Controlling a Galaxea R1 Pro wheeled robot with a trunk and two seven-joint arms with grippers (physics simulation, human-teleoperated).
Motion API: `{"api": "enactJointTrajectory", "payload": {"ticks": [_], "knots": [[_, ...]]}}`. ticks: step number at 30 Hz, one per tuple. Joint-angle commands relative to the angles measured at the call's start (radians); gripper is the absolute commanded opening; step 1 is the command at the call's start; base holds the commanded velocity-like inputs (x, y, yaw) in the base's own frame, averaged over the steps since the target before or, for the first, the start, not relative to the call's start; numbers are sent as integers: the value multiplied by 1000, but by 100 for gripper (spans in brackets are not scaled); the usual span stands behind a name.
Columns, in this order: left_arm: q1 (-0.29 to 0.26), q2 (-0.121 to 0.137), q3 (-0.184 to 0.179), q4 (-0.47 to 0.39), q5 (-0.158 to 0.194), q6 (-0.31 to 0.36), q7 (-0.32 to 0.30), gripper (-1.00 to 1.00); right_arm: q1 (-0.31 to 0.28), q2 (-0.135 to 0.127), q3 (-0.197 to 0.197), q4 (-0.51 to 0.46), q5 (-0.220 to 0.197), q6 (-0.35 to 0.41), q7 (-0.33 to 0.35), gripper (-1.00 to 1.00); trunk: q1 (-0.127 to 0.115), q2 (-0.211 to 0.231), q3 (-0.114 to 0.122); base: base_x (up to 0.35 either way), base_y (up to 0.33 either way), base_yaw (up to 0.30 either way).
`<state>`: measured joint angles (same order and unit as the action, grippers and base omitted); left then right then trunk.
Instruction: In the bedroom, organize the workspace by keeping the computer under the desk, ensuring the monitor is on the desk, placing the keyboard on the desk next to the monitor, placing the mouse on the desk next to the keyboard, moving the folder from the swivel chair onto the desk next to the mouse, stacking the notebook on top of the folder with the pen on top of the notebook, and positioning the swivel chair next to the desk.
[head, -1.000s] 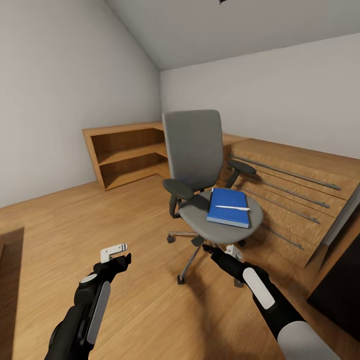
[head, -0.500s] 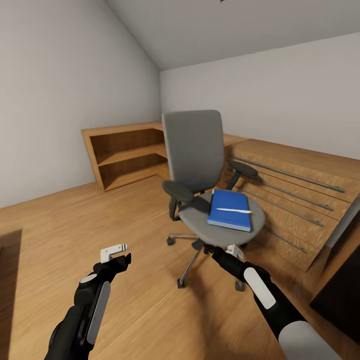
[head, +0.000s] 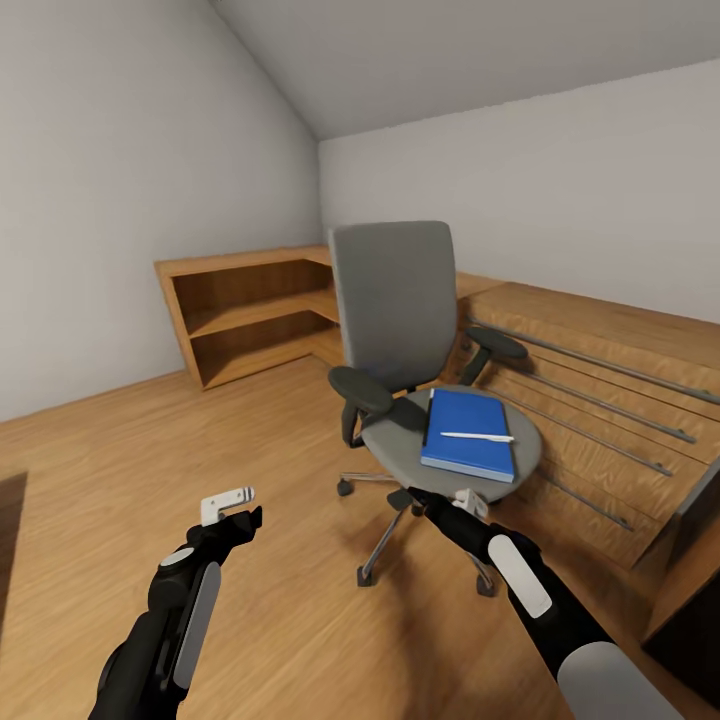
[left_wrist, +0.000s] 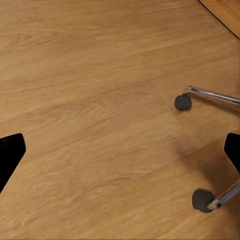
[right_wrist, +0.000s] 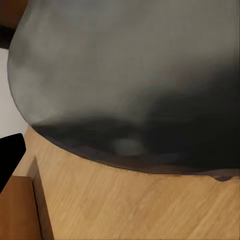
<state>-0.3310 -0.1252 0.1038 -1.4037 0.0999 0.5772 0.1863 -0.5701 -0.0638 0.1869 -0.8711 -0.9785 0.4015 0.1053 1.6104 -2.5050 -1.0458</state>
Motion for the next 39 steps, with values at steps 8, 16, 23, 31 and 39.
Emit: {"api": "enactJointTrajectory", "payload": {"ticks": [8,16,23,31,39], "knots": [[0,-1,1,-1,11,4,7,100,-1,-1,2,0,-3,2,1,100,0,0,-1,18,0,0],[0,-1,1,-1,11,4,7,100,-1,-1,2,0,-3,2,0,100,0,0,-1,-5,0,0],[-1,-1,1,-1,11,4,7,100,-1,-1,3,0,-3,1,-1,100,0,0,-1,-194,0,0],[-1,-1,1,-1,11,4,7,100,-1,0,4,1,-3,1,-1,100,0,0,-1,-313,0,0],[0,-1,1,-1,11,4,7,100,-1,2,5,2,-3,1,-2,100,0,0,-1,-332,0,0]]}}
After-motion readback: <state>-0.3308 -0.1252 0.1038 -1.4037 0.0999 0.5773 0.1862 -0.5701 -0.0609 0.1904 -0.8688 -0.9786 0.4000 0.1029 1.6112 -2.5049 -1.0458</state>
